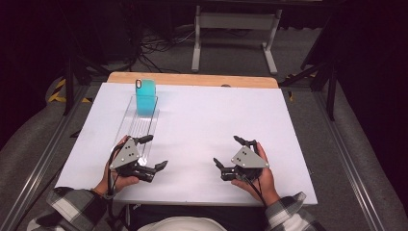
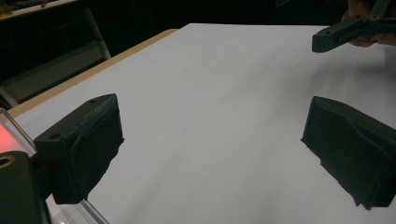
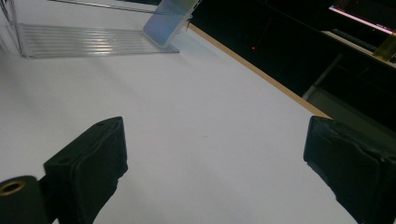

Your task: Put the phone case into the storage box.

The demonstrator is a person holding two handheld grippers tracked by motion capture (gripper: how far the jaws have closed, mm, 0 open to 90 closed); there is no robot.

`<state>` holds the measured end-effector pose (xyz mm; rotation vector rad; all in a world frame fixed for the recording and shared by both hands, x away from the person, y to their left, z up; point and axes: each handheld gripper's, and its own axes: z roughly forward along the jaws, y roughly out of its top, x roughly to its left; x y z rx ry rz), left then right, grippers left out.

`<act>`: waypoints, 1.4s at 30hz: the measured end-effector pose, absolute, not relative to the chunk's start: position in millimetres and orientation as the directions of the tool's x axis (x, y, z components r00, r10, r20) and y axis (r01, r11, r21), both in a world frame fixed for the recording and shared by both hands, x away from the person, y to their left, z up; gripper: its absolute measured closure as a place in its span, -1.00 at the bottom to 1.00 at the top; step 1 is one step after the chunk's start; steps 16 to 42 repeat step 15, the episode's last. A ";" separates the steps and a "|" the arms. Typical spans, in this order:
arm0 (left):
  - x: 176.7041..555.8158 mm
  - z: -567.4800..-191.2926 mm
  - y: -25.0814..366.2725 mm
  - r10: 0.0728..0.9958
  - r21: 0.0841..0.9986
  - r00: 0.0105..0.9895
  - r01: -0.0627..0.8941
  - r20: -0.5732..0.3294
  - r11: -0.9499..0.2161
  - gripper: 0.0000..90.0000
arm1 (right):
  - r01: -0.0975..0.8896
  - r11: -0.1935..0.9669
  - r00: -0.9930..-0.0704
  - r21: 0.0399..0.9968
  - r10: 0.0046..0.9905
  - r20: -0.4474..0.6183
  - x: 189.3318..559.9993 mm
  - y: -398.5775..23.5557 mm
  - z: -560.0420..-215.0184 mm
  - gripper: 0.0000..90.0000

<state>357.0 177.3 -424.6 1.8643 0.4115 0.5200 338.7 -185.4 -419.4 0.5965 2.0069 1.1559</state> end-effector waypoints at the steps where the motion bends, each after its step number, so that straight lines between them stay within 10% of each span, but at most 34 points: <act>1: 357.2 -424.2 177.3 0.512 0.941 0.845 0.032 0.154 -0.336 -0.89 | 0.033 0.488 -0.624 0.872 0.692 -0.363 338.7 -185.6 -419.5 -0.86; 42: 360.2 -424.4 176.8 0.525 0.943 0.840 0.050 0.140 -0.330 -0.88 | 0.040 0.477 -0.629 0.878 0.695 -0.349 339.7 -187.4 -418.9 -0.86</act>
